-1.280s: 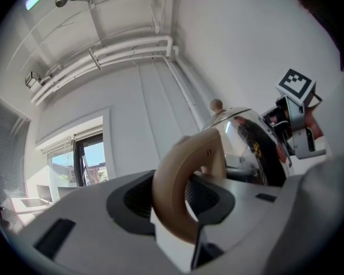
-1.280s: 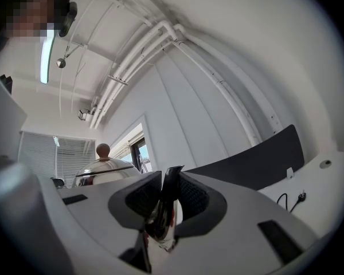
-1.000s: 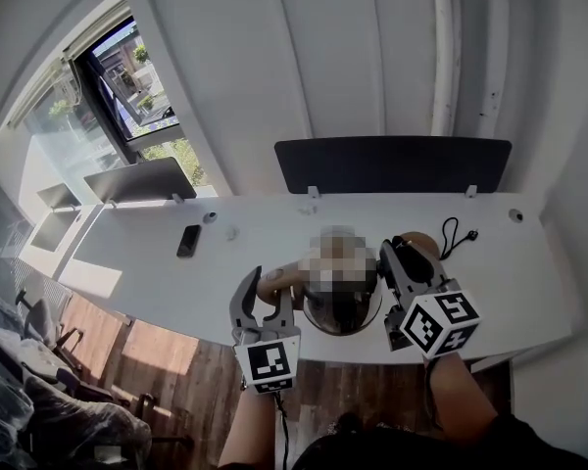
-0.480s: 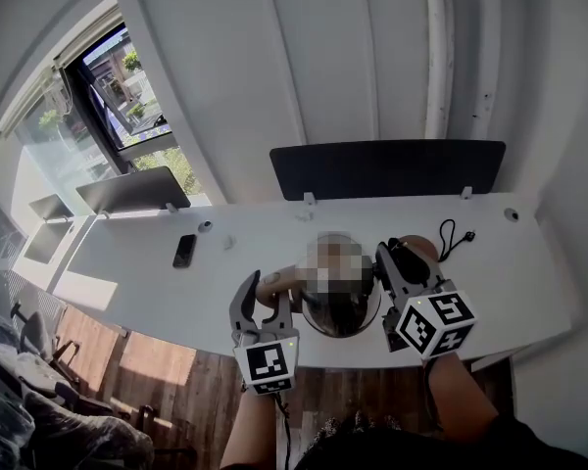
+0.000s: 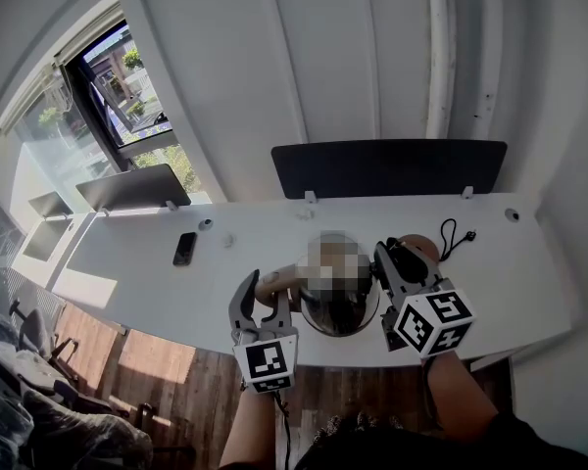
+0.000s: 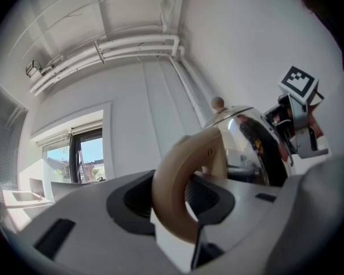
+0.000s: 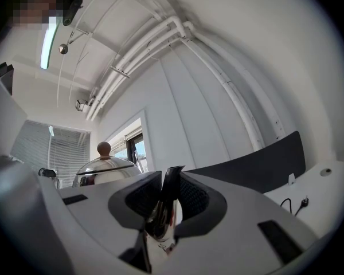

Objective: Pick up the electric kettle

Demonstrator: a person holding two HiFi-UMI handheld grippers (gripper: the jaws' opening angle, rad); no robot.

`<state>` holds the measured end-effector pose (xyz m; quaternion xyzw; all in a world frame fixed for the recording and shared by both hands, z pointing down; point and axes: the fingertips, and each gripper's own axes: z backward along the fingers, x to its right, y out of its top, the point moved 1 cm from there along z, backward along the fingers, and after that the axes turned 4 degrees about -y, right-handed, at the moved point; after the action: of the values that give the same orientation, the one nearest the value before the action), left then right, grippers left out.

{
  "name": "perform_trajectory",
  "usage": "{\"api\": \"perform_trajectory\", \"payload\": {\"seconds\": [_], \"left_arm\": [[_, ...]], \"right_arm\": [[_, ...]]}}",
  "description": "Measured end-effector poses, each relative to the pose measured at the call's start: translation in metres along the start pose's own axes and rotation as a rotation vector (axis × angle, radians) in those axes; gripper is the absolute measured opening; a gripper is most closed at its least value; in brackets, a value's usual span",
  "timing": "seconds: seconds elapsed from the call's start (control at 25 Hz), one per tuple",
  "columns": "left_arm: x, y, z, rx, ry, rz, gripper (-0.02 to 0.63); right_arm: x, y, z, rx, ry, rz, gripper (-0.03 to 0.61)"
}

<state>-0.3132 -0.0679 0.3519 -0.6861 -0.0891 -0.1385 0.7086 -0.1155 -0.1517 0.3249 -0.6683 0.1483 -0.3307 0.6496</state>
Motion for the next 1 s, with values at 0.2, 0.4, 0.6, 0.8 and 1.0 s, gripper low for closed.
{"api": "perform_trajectory", "payload": {"seconds": [0.2, 0.4, 0.6, 0.8, 1.0], "left_arm": [[-0.0009, -0.0021, -0.0005, -0.008, 0.005, 0.000, 0.140], [-0.0025, -0.0047, -0.0018, -0.010, 0.009, 0.004, 0.140], [-0.0022, -0.0045, -0.0024, -0.011, 0.011, 0.006, 0.140], [-0.0019, -0.0053, -0.0021, -0.012, 0.012, 0.005, 0.140], [-0.0010, -0.0050, -0.0014, -0.011, 0.013, 0.004, 0.140]], "right_arm": [[0.0000, -0.0027, -0.0022, -0.008, 0.003, 0.000, 0.084], [-0.0009, -0.0039, -0.0055, -0.009, 0.008, 0.008, 0.084], [-0.0002, -0.0037, -0.0059, -0.011, 0.007, 0.009, 0.084], [-0.0001, -0.0045, -0.0058, -0.011, 0.008, 0.011, 0.084], [0.0004, -0.0048, -0.0046, -0.012, 0.008, 0.010, 0.086]]}}
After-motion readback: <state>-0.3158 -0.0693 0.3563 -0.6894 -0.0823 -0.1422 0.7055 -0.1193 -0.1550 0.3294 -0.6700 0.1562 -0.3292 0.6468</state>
